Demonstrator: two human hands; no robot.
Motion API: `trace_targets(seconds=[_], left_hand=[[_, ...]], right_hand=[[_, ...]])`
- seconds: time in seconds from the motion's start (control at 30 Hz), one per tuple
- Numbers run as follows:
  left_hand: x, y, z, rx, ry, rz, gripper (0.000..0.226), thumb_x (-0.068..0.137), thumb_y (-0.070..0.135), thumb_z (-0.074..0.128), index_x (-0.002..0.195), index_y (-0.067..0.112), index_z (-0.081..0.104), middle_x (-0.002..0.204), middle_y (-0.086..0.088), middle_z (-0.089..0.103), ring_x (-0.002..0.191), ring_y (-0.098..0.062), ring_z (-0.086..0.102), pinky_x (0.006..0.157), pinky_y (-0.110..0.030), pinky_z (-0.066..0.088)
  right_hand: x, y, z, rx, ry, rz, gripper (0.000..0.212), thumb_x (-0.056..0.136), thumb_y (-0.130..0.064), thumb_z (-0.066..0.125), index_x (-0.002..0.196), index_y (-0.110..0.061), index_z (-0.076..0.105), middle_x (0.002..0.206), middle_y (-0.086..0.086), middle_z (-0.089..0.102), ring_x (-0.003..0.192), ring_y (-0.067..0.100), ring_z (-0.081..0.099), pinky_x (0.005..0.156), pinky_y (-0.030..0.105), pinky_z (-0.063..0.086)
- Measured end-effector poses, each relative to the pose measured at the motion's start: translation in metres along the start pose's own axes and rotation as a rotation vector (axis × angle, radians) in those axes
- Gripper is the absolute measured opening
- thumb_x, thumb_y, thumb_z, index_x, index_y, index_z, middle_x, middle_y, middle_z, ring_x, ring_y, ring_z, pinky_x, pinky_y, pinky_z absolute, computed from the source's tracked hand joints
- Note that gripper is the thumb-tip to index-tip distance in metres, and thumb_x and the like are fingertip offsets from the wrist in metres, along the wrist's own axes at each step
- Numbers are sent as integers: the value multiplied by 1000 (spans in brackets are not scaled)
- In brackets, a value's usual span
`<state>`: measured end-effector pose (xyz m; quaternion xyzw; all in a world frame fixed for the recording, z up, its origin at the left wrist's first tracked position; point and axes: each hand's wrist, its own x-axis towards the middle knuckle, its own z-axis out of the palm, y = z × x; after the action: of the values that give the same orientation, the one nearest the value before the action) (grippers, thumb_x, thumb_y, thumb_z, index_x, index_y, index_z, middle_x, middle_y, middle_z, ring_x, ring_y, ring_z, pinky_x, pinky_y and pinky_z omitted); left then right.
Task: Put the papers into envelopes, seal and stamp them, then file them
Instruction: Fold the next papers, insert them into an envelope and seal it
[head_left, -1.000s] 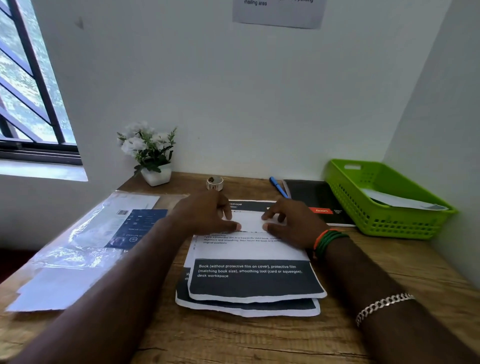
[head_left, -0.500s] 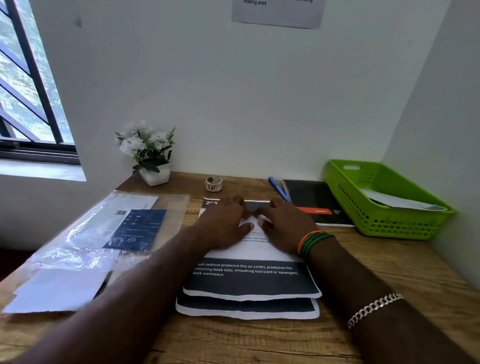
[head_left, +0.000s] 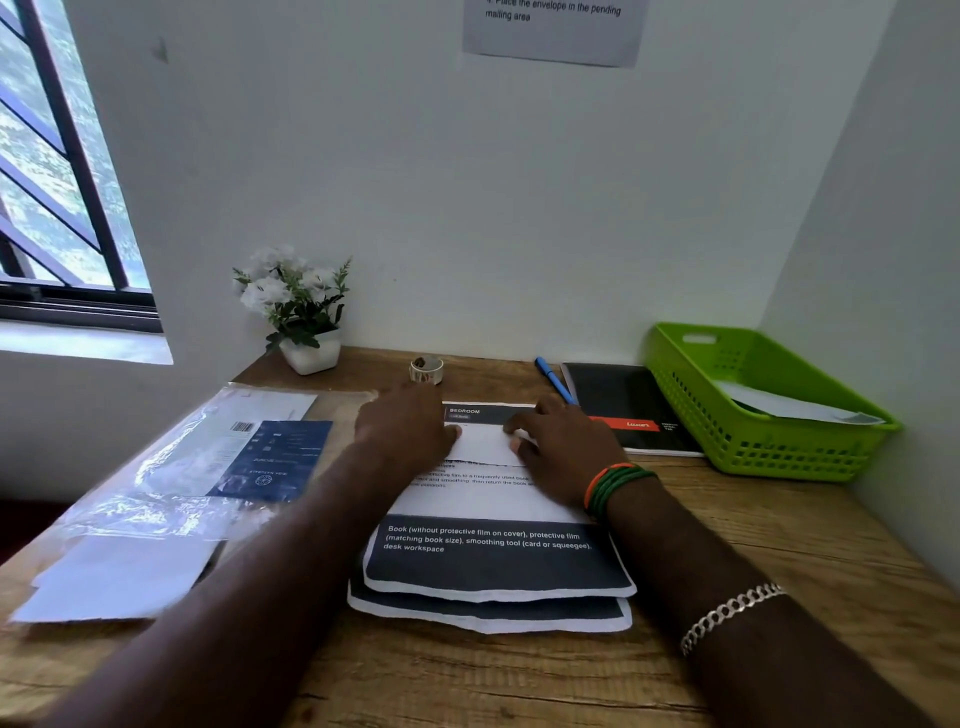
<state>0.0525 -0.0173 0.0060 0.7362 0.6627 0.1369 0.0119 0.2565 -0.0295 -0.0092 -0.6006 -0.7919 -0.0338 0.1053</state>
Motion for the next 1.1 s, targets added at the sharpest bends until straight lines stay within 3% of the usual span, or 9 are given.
trace_targets(seconds=[0.1,0.2,0.27,0.43,0.9,1.1], left_hand=[[-4,9,4,-7,-8,95,36,94,51,64,105,17,69,119,-7,64,108,-26,62,94,-42,54],[-9,19,11,-110,-74,265,45,98,48,60,132,21,67,127,-2,52,117,-21,56,99,-37,48],[-9,24,13,-118,-72,308,43,99,47,58,133,22,67,126,-2,48,118,-20,52,99,-36,46],[-2,18,17,-130,-40,229,55,92,54,66,134,18,66,125,-1,54,117,-20,56,101,-38,48],[6,2,16,-139,-42,112,68,79,68,72,126,21,69,126,-1,67,111,-18,60,97,-38,52],[7,4,16,-185,-13,127,60,79,61,77,122,18,73,128,2,70,117,-17,61,99,-34,50]], right_hand=[[0,-2,0,2,5,11,29,99,-47,42,124,-41,56,125,-3,51,121,25,53,95,46,47],[1,-6,-1,-18,-1,28,30,100,-47,40,125,-42,56,128,-2,51,125,26,50,97,48,45],[1,-6,-1,-49,8,33,30,100,-46,40,126,-42,55,131,-2,50,127,26,48,99,50,40],[1,-5,-5,-96,23,68,31,100,-45,39,124,-43,58,138,-5,51,131,25,43,103,53,31],[0,27,-17,-217,128,347,34,91,-43,51,114,-25,69,119,1,61,119,29,48,97,44,34],[4,21,-7,-48,157,98,31,93,-53,52,115,-33,64,127,-1,58,118,26,47,96,42,34]])
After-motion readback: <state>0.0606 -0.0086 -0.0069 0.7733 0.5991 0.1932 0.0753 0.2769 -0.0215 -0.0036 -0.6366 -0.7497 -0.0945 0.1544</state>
